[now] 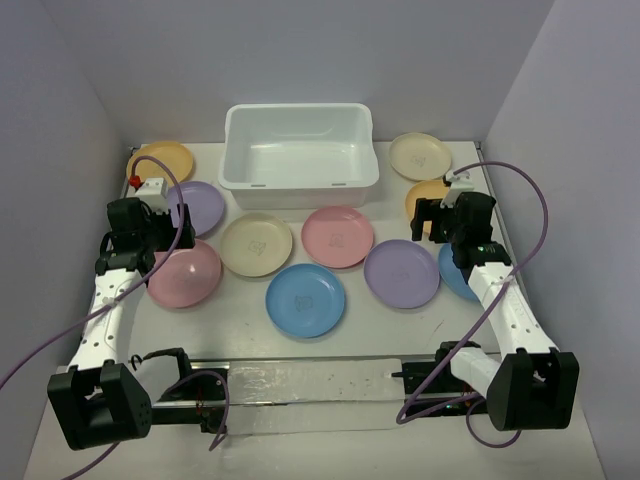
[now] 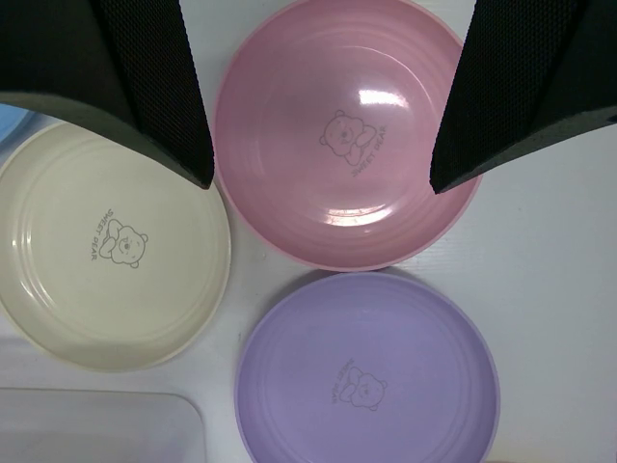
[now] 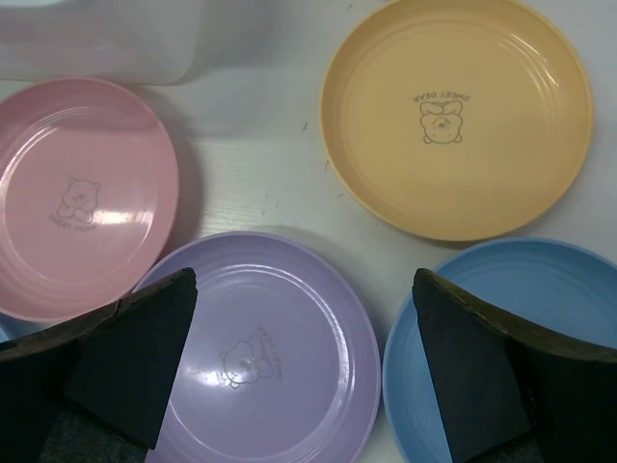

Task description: Place the plates into the plastic bin on the countertop

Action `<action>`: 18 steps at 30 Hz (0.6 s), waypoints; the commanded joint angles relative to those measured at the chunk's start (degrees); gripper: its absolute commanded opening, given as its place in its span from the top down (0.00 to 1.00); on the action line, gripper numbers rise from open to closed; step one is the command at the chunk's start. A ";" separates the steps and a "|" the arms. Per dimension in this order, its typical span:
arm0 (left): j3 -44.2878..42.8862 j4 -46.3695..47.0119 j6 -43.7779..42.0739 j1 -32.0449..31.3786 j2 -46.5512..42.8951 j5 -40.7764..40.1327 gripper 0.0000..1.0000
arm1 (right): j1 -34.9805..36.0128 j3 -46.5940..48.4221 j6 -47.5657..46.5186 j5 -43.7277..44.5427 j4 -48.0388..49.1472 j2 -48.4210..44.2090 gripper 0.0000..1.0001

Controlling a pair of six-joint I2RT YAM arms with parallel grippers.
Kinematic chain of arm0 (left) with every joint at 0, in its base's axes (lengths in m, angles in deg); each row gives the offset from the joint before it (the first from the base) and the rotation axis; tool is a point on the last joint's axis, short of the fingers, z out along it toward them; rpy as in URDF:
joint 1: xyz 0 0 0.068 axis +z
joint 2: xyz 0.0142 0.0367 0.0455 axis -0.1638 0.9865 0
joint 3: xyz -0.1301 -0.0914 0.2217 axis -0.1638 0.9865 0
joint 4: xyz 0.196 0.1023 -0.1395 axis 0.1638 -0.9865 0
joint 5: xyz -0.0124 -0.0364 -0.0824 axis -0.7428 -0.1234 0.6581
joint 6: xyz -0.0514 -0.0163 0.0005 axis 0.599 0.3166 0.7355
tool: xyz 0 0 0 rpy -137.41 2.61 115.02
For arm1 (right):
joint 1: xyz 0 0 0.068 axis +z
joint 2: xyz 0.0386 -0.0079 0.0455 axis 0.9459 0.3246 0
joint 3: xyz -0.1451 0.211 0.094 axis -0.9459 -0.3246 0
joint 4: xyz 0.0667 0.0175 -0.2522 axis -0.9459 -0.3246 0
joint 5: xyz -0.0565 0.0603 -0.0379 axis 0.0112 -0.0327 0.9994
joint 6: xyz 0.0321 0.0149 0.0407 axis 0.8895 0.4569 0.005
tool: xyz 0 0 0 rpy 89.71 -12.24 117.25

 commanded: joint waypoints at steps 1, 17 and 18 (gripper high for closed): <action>-1.97 1.49 0.88 0.58 -0.29 -1.39 0.01 | -0.65 3.90 1.05 0.80 0.06 1.59 0.00; -32.46 -1.94 19.56 10.92 30.59 -16.42 0.03 | -5.72 8.27 2.32 -0.65 -2.67 8.11 0.00; -35.96 -4.00 21.13 10.95 34.18 -18.46 0.03 | -5.79 8.26 2.84 -0.44 -2.70 8.23 0.00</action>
